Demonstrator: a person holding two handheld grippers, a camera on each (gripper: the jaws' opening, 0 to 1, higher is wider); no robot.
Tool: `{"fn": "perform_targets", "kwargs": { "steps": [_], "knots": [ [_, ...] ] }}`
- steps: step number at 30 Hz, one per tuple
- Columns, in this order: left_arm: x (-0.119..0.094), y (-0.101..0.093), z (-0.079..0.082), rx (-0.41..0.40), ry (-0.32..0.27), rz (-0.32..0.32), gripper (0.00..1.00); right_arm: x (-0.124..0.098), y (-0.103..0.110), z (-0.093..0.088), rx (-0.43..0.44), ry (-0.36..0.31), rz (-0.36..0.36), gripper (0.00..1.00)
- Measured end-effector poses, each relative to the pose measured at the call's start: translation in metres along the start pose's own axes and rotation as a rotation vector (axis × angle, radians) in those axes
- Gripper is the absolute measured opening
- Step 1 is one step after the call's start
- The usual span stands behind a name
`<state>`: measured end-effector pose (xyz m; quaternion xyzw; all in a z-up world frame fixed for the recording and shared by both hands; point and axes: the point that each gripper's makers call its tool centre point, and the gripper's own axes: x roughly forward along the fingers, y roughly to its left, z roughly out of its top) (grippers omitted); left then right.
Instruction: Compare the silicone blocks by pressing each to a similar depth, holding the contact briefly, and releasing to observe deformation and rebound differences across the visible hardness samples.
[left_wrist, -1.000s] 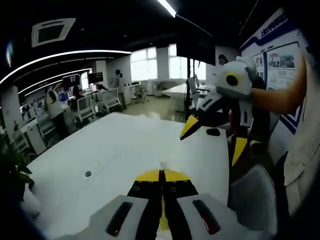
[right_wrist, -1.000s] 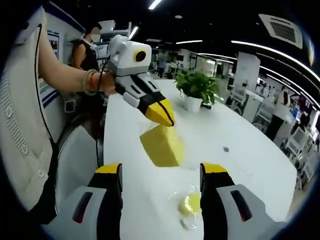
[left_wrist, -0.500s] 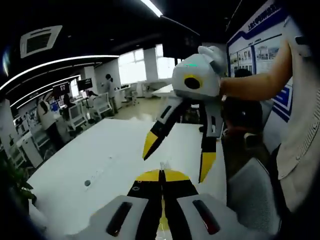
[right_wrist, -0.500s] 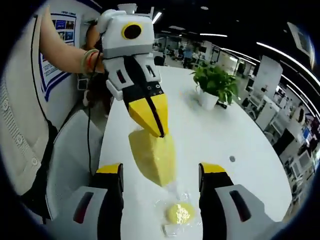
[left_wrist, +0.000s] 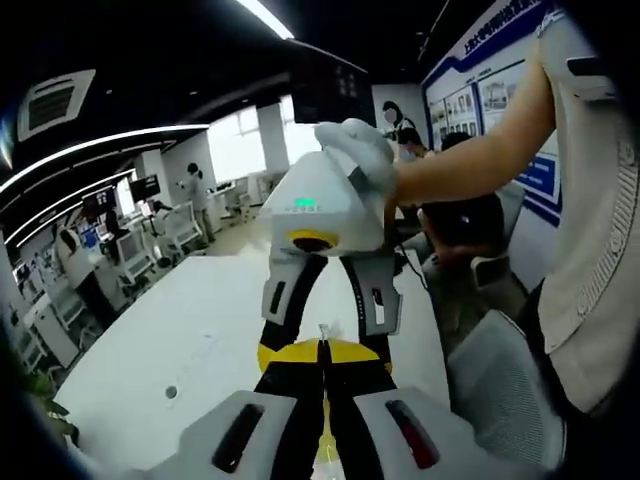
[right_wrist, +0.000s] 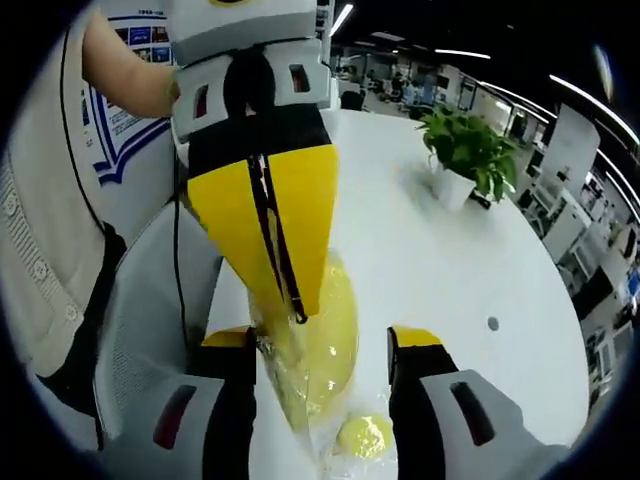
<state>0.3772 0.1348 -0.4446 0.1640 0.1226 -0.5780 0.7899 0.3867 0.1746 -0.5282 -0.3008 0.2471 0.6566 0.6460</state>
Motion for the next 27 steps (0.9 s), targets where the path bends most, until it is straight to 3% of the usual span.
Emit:
{"fn": "perform_targets", "kwargs": {
  "steps": [11, 20, 22, 27],
  "knots": [
    [-0.004, -0.001, 0.012, 0.040, -0.039, -0.010, 0.00, 0.006, 0.009, 0.004, 0.002, 0.017, 0.069, 0.41],
    [-0.003, -0.008, 0.012, 0.063, -0.029, -0.016, 0.00, 0.007, 0.013, 0.003, 0.007, 0.022, 0.076, 0.35],
    [-0.002, -0.013, 0.013, 0.064, -0.027, -0.020, 0.00, 0.007, 0.010, 0.003, -0.046, 0.017, 0.053, 0.32],
    [-0.002, -0.017, 0.015, 0.072, -0.027, -0.019, 0.00, 0.006, 0.015, 0.004, -0.006, 0.016, 0.062, 0.27]
  ]
}}
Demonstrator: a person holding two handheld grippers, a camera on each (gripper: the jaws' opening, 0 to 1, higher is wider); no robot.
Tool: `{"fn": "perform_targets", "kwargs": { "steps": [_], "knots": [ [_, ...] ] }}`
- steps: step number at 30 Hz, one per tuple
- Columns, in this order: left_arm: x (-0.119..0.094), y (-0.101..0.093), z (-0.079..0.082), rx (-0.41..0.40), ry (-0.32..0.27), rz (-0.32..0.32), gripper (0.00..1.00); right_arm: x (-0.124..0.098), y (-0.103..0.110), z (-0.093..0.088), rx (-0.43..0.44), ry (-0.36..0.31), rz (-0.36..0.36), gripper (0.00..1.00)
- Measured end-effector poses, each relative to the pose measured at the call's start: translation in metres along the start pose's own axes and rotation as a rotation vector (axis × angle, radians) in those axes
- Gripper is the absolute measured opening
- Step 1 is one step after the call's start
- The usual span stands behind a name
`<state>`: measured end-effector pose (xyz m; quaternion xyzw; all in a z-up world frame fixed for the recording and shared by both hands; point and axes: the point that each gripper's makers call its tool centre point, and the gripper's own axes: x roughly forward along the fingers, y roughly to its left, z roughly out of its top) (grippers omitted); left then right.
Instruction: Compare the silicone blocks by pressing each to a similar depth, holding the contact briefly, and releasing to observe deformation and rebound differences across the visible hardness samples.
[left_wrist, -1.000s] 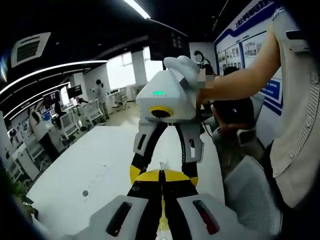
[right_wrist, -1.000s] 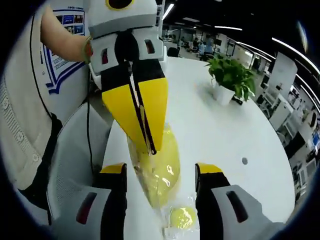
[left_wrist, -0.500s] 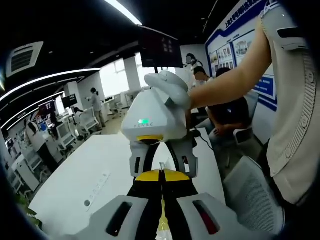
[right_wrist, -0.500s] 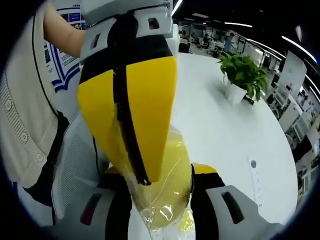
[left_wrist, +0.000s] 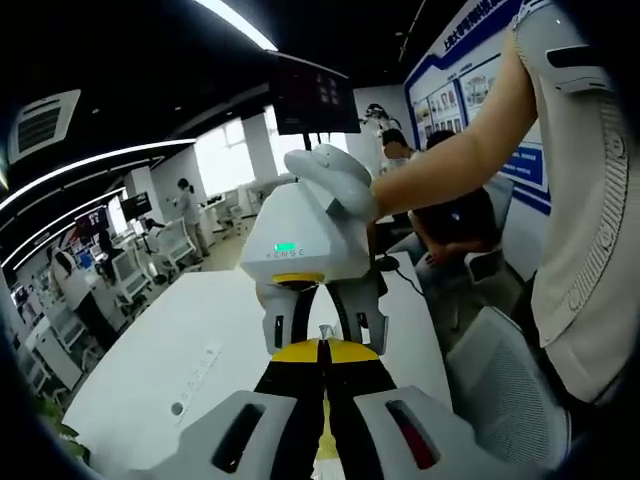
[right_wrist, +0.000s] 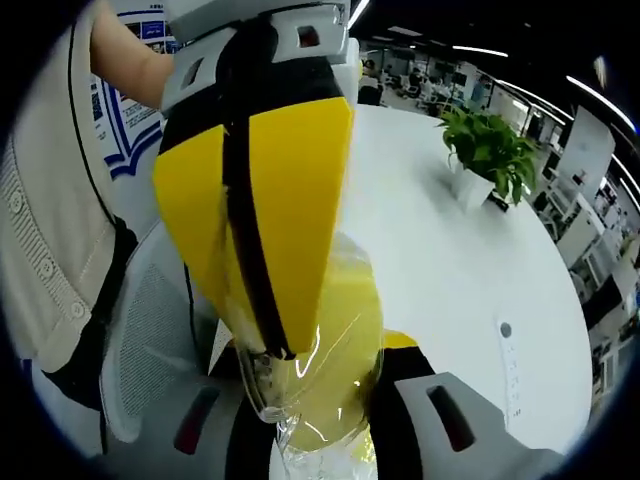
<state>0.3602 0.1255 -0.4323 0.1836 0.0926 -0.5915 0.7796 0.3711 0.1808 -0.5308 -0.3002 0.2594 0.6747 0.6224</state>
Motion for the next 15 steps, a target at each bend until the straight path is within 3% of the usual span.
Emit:
{"fn": "perform_targets", "kwargs": {
  "steps": [6, 15],
  "knots": [
    [-0.003, -0.002, 0.000, 0.024, 0.009, 0.008, 0.00, 0.000, -0.001, 0.000, -0.033, 0.015, -0.041, 0.23],
    [-0.003, -0.004, -0.001, 0.040, 0.013, 0.002, 0.00, 0.000, 0.010, -0.006, 0.041, 0.049, 0.005, 0.17]
  ]
}}
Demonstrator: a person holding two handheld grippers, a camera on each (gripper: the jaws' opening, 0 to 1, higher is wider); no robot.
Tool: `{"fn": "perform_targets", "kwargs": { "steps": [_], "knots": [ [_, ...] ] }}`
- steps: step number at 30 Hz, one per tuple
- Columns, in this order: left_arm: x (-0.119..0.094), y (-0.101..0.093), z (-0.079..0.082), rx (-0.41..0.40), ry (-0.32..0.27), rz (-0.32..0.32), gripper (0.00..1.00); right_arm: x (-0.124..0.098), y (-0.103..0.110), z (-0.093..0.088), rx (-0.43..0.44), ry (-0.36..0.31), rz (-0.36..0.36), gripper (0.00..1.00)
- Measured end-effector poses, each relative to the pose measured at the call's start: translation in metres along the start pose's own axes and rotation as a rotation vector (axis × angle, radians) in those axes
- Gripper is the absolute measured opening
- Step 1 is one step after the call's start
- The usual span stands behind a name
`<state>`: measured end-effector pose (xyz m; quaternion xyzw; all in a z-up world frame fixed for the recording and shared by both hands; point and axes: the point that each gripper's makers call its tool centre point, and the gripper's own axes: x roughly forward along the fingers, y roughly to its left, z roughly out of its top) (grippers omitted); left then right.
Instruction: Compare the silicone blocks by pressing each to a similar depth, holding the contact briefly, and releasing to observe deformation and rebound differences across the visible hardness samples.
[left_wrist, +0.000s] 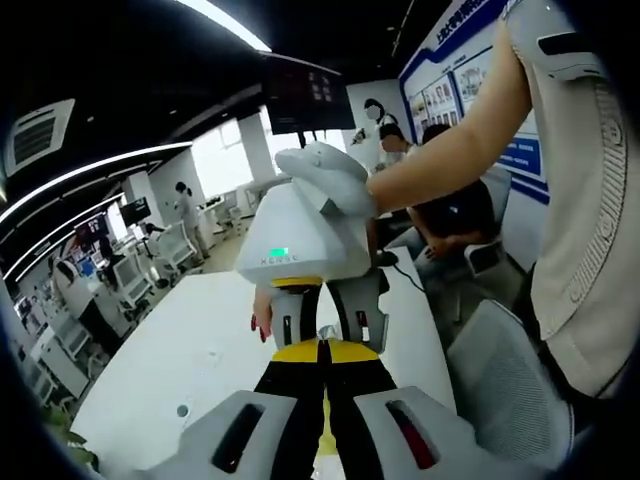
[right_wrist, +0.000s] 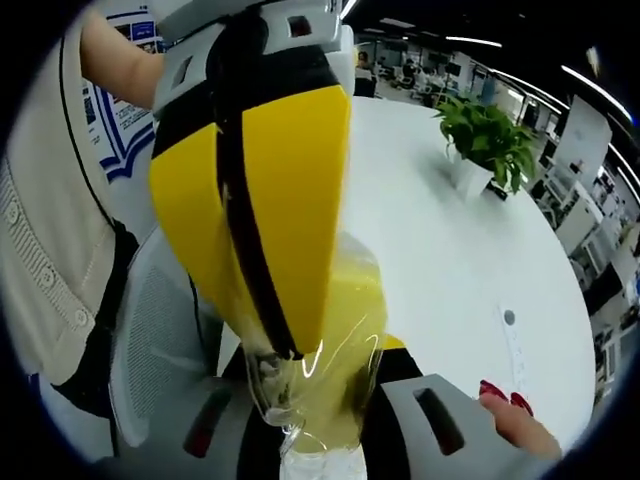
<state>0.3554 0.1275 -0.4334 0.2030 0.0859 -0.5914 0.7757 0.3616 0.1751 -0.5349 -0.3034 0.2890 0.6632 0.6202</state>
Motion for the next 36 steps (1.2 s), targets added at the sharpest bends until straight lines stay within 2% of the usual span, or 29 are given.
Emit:
{"fn": "perform_targets", "kwargs": {
  "steps": [2, 12, 13, 14, 36],
  "knots": [
    [0.001, -0.001, 0.000, 0.001, 0.002, -0.002, 0.00, -0.001, 0.002, -0.003, 0.011, 0.023, 0.004, 0.15],
    [0.002, -0.001, 0.001, -0.003, -0.007, -0.009, 0.00, -0.004, 0.004, -0.008, -0.009, 0.060, -0.005, 0.06],
    [0.003, -0.001, 0.001, -0.003, -0.007, -0.009, 0.00, -0.004, 0.007, -0.009, 0.012, 0.066, 0.011, 0.06],
    [0.003, -0.002, 0.001, -0.004, -0.007, -0.009, 0.00, -0.004, 0.004, -0.008, -0.015, 0.064, -0.004, 0.05],
    [0.003, 0.002, -0.009, -0.010, 0.003, -0.012, 0.00, 0.000, 0.004, -0.016, -0.022, 0.101, 0.007, 0.05]
  ]
}}
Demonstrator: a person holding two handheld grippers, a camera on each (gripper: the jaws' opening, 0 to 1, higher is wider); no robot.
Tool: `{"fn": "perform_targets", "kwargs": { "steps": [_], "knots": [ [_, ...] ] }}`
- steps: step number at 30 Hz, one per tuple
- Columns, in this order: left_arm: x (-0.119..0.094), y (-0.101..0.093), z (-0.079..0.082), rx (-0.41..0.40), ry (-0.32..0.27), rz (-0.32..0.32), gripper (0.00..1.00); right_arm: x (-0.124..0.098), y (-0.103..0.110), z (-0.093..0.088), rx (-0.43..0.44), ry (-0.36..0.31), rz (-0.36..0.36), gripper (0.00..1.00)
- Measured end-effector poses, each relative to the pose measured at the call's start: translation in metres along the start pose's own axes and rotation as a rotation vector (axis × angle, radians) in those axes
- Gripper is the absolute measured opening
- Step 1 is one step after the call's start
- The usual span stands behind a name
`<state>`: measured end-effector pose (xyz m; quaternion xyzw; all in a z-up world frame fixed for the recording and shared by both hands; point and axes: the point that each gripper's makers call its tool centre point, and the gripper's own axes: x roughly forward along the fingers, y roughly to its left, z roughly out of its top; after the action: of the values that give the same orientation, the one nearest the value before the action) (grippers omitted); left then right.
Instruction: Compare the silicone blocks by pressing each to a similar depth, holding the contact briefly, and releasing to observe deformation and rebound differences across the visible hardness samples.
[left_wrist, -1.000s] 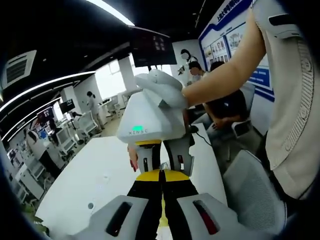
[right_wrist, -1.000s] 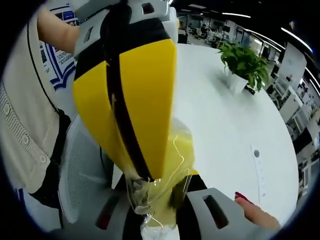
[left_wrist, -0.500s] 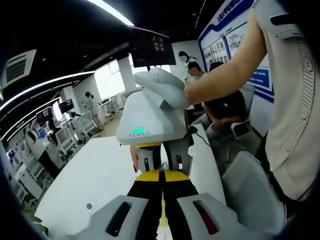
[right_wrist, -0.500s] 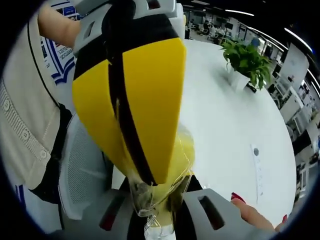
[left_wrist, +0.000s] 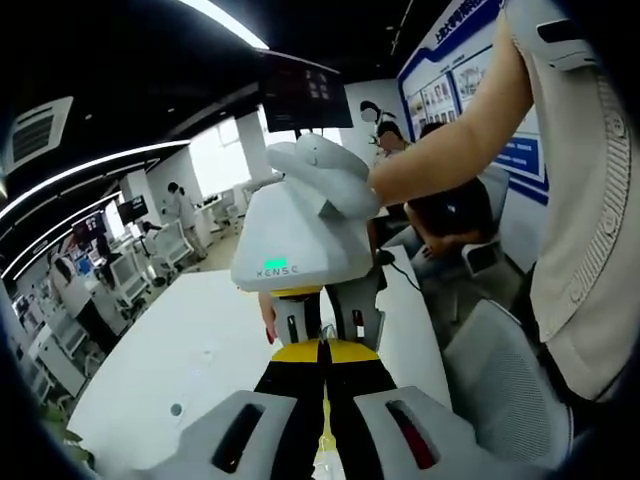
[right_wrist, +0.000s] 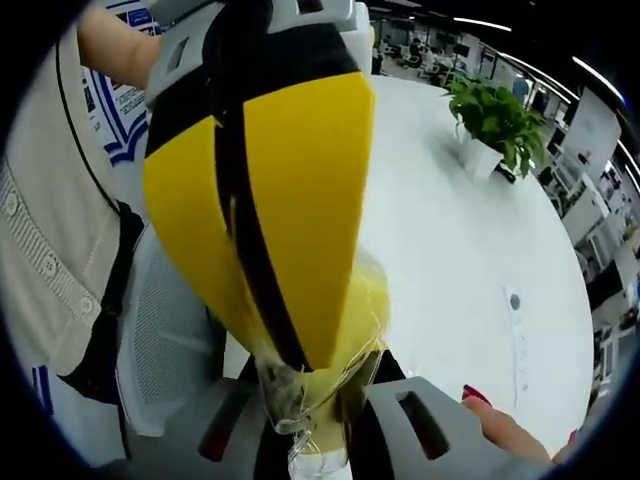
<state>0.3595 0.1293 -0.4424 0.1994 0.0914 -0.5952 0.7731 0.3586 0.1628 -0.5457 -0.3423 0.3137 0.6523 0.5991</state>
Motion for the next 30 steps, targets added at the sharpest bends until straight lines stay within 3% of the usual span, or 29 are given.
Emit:
{"fn": "perform_targets", "kwargs": {
  "steps": [30],
  "knots": [
    [0.0012, -0.0037, 0.0022, 0.006, 0.004, 0.001, 0.00, -0.0009, -0.0022, 0.0004, -0.016, 0.004, -0.017, 0.06]
  ]
}}
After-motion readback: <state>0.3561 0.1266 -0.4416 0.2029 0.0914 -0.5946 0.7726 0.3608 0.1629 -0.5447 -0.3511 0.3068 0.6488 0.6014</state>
